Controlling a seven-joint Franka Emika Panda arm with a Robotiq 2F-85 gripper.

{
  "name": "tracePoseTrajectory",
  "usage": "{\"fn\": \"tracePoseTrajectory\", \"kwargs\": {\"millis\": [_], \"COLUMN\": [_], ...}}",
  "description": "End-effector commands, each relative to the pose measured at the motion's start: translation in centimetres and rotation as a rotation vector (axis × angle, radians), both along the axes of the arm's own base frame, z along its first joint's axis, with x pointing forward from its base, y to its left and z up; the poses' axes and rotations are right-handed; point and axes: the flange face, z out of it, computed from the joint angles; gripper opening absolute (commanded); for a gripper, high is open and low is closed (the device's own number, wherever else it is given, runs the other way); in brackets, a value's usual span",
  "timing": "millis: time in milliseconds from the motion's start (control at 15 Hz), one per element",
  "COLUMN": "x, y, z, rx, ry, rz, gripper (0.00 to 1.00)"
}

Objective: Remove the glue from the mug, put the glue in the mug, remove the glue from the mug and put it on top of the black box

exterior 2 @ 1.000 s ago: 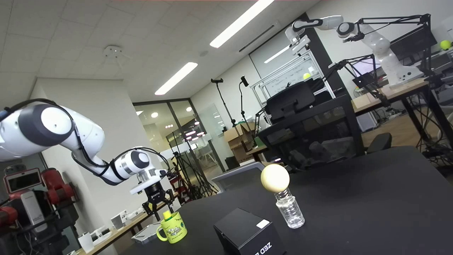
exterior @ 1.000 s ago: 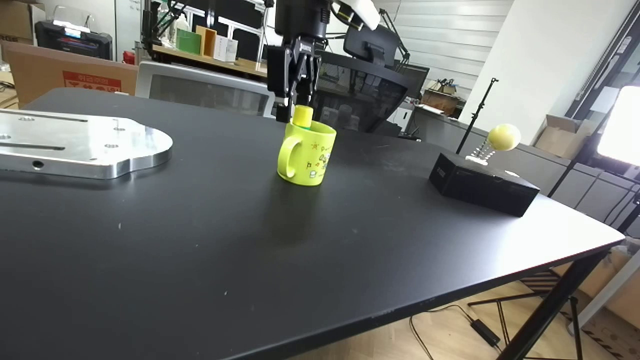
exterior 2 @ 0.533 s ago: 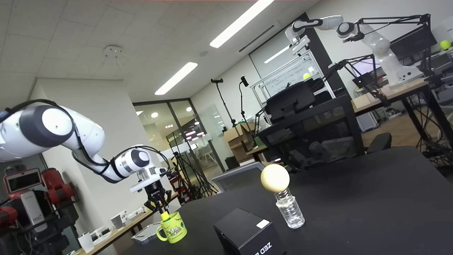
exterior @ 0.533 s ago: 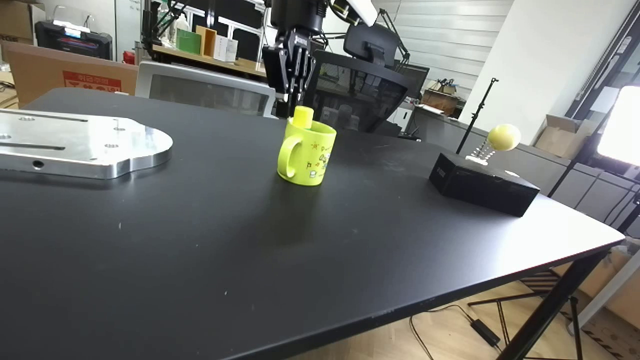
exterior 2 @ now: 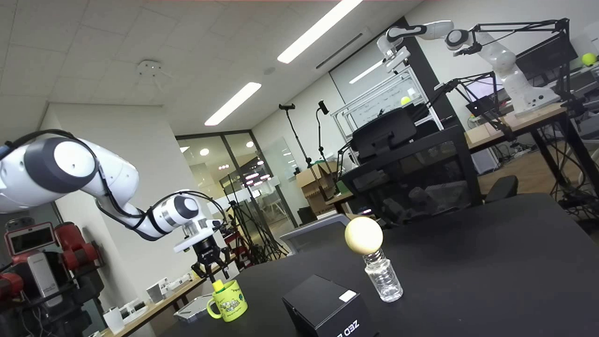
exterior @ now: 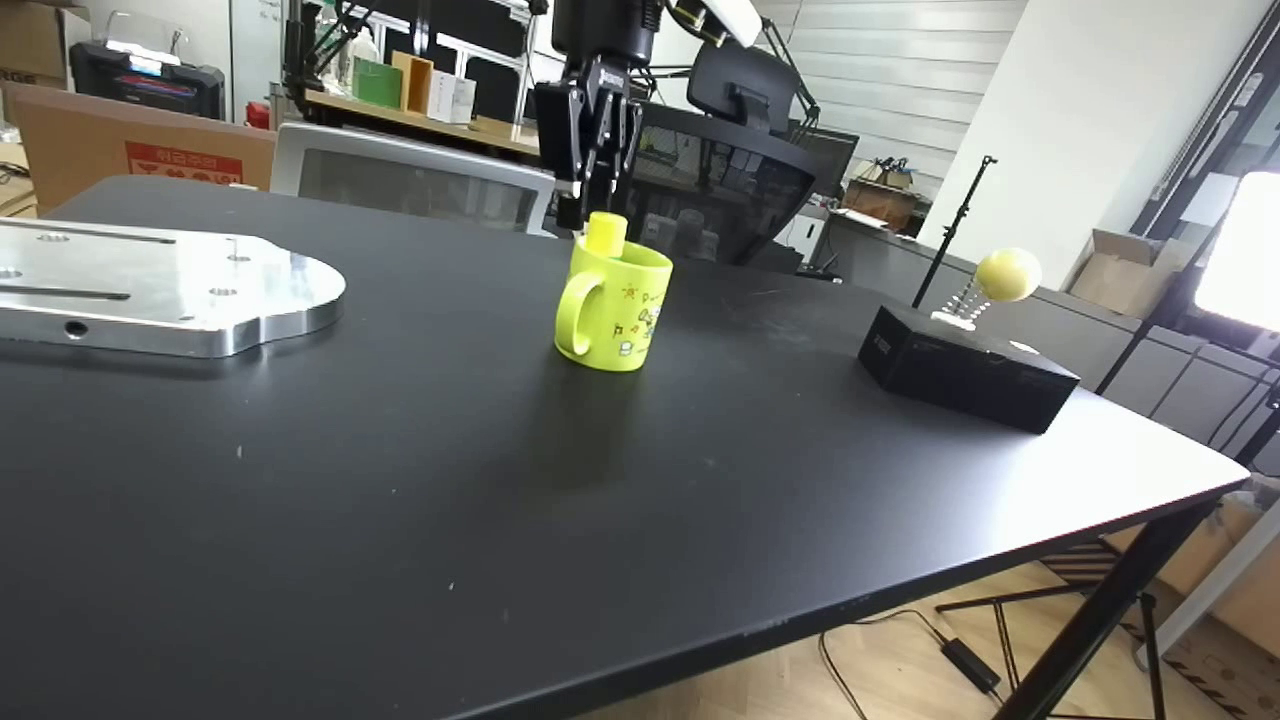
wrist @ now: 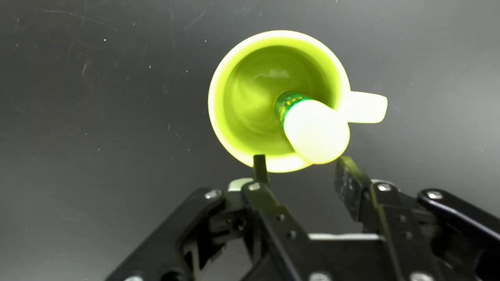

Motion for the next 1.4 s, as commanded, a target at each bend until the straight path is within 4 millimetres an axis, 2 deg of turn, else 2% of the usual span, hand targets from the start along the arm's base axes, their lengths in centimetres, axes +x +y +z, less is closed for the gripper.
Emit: {"fn": "tracePoseTrajectory", "kwargs": {"millis": [0,200,467,533,600,667,1200,1333], "x": [-0.4,-1.0,-1.4,-1.4,-1.4,-1.4,-0.6,-0.7], "y": [-0.6,-1.1,-1.6,-1.7,-1.8,-1.9,-1.2,-1.3], "z": [0.9,0.6,0.4,0.3,0.3,0.4,1.1,1.6], "rx": [-0.024,-0.063,-0.103,-0.101,-0.096,-0.091,0.062,0.085], "ry": [0.015,0.057,0.109,0.111,0.115,0.114,0.027,0.029], "rz": [-0.017,-0.028,-0.041,-0.041,-0.048,-0.051,-0.073,-0.092], "gripper": [0.79,0.98,1.00,0.75,0.73,0.67,0.11,0.08]}}
